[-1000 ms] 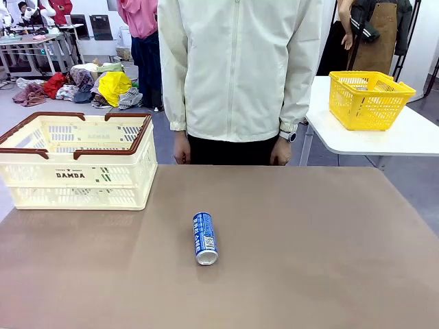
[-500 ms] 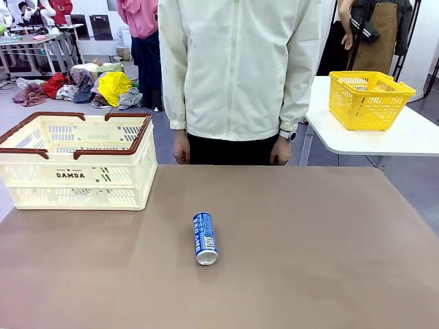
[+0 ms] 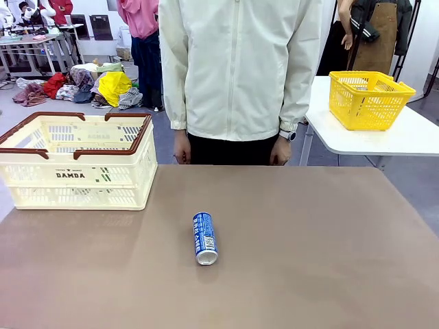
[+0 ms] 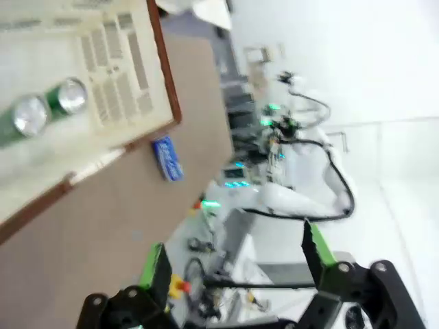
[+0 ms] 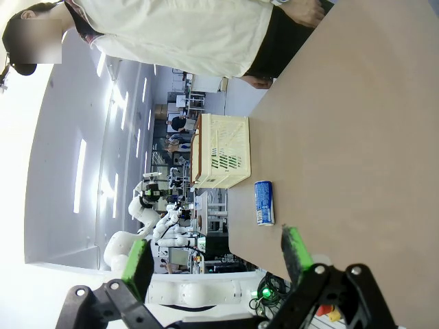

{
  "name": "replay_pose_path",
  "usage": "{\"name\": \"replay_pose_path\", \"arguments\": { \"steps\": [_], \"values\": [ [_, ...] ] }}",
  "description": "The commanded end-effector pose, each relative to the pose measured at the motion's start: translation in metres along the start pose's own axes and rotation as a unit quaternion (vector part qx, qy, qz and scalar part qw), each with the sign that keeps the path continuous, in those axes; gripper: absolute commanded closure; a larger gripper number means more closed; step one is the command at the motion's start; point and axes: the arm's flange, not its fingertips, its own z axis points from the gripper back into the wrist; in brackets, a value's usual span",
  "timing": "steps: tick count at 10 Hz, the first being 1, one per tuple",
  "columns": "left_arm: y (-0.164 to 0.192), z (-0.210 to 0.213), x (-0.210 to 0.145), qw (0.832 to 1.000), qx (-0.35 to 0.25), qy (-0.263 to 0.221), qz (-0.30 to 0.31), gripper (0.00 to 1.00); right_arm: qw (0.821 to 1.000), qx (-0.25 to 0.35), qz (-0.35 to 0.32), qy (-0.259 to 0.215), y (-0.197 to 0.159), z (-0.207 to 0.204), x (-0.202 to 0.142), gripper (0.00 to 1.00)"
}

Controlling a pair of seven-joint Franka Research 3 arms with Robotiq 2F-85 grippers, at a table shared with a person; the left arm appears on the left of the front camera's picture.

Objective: Place the drinks into the Shopping basket.
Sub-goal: Pick up one drink and place it into the Shopping basket.

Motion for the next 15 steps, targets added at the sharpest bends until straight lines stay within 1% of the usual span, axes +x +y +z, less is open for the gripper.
{"name": "replay_pose_path", "arguments": {
  "steps": [1,2,3,4,15],
  "values": [
    [-0.01,0.008,-0.006,0.993,-0.039,0.075,0.088,0.0,1.0,0.003,0.011,0.004,0.001,0.001,-0.001,0.0],
    [-0.01,0.005,-0.007,0.987,-0.034,0.105,0.117,0.0,1.0,0.003,0.011,0.004,0.001,0.001,-0.001,0.0],
    [-0.01,0.003,0.001,0.982,-0.034,0.114,0.149,0.0,1.0,0.003,0.011,0.004,0.001,0.001,-0.001,0.0],
    [0.014,0.001,-0.017,0.993,-0.056,0.069,0.072,0.0,1.0,0.003,0.011,0.004,0.001,0.001,-0.001,0.0],
    [0.014,0.001,-0.017,0.993,-0.056,0.069,0.072,0.0,1.0,0.003,0.011,0.004,0.001,0.001,-0.001,0.0]
  ]
}}
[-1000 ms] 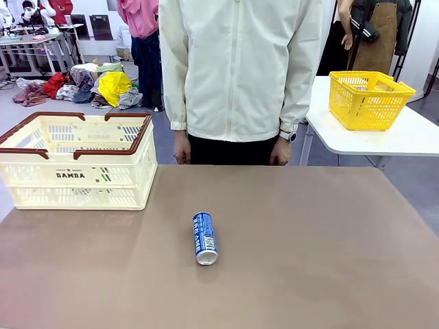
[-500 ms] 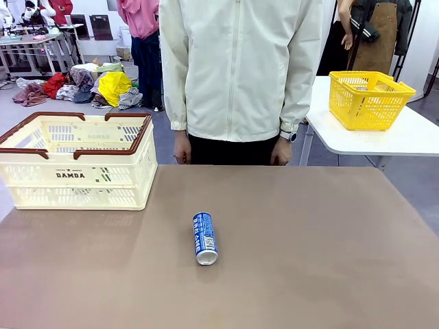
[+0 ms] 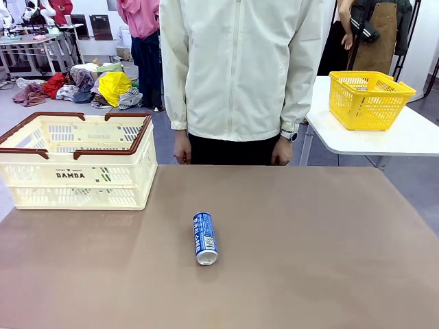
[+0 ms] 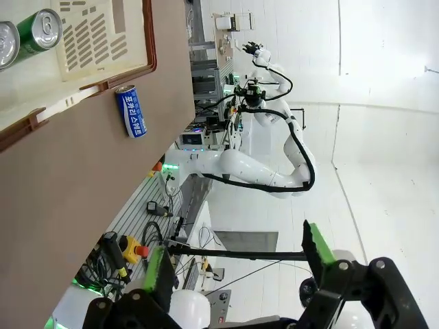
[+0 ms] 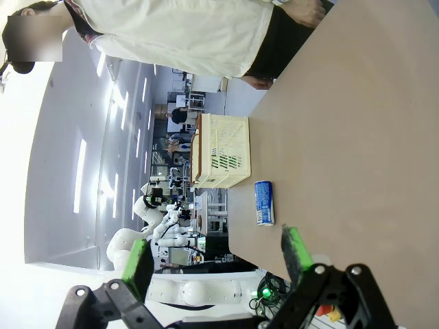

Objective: Place the drinks into the Shopping basket.
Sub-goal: Pick up one drink and place it into the Shopping basket.

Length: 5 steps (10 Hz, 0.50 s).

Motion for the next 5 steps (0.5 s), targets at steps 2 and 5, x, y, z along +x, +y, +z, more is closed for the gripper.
{"name": "replay_pose_path", "arguments": {
  "steps": [2,5],
  "values": [
    [-0.001,0.003,-0.001,1.0,-0.003,-0.003,-0.007,0.0,1.0,0.003,0.011,0.004,0.0,0.001,-0.001,0.0],
    [-0.052,-0.076,-0.001,0.991,0.102,-0.035,0.077,0.0,1.0,0.003,0.011,0.004,0.0,0.001,-0.001,0.0]
  ]
}}
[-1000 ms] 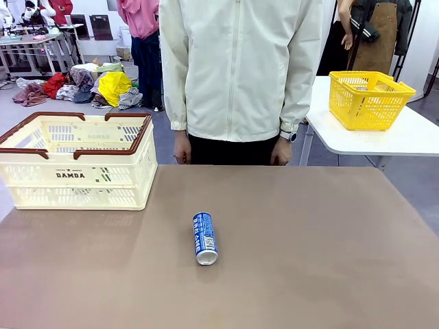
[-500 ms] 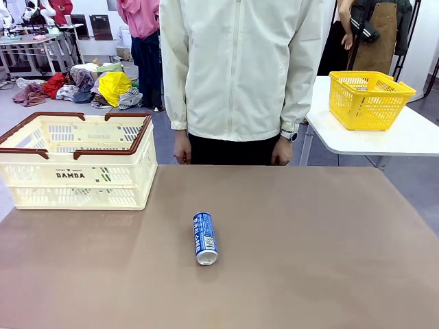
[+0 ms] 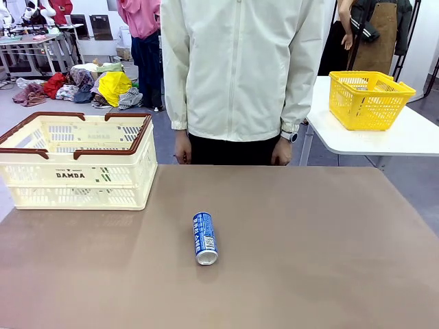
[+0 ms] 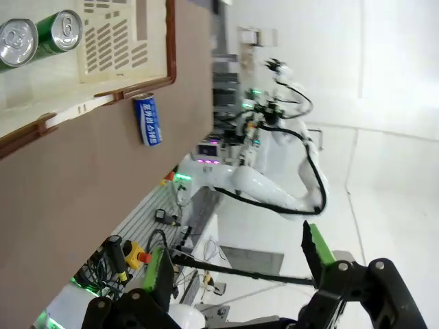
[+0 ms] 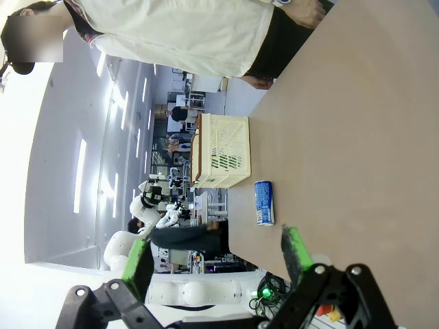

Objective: Place the drinks into the Shopping basket.
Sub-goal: Pick up one drink and place it into the Shopping basket.

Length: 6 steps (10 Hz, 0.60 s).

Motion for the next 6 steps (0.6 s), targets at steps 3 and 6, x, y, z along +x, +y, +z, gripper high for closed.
{"name": "replay_pose_path", "arguments": {
  "steps": [3,6],
  "values": [
    [-0.115,-0.214,-0.002,0.969,0.192,0.025,0.154,0.0,1.0,0.003,0.011,0.004,0.001,0.001,-0.001,0.0],
    [-0.116,-0.367,0.005,0.906,0.387,0.039,0.167,0.0,1.0,0.003,0.011,0.004,0.001,0.001,-0.001,0.0]
  ]
}}
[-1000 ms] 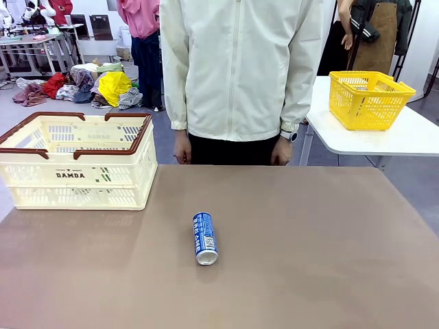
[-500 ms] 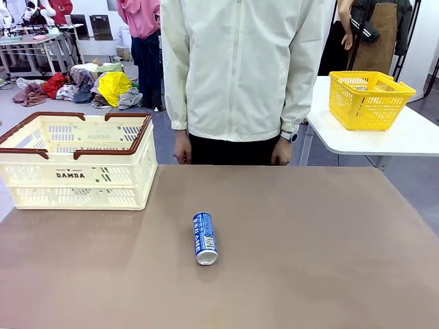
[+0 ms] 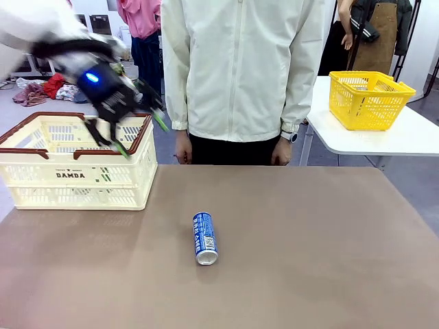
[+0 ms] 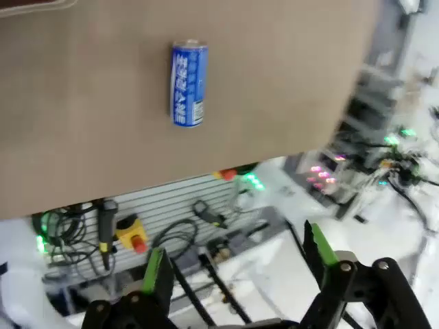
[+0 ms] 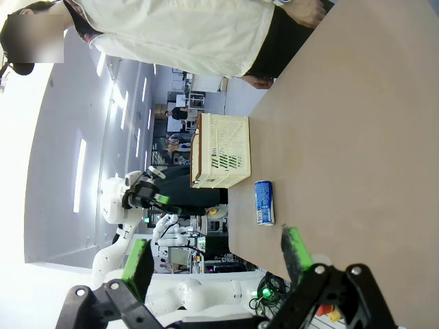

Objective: Place the drinks into the Shopping basket.
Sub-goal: Pick up one drink and place it into the Shopping basket.

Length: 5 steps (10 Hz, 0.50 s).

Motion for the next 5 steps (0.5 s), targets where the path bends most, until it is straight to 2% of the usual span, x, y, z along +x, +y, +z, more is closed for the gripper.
{"name": "replay_pose_path", "arguments": {
  "steps": [1,3,4,5],
  "values": [
    [-0.017,-0.05,0.019,0.991,0.129,0.037,-0.016,0.0,1.0,0.003,0.011,0.004,0.0,0.002,-0.001,0.0],
    [-0.028,-0.09,0.021,0.989,0.145,0.005,-0.038,0.0,1.0,0.003,0.011,0.004,0.0,0.002,-0.001,0.0],
    [-0.022,-0.086,0.024,0.99,0.132,0.018,-0.04,0.0,1.0,0.003,0.011,0.004,0.0,0.002,-0.001,0.0],
    [-0.027,-0.108,0.011,0.989,0.141,0.031,-0.032,0.0,1.0,0.003,0.011,0.004,0.0,0.002,-0.001,0.0]
  ]
}}
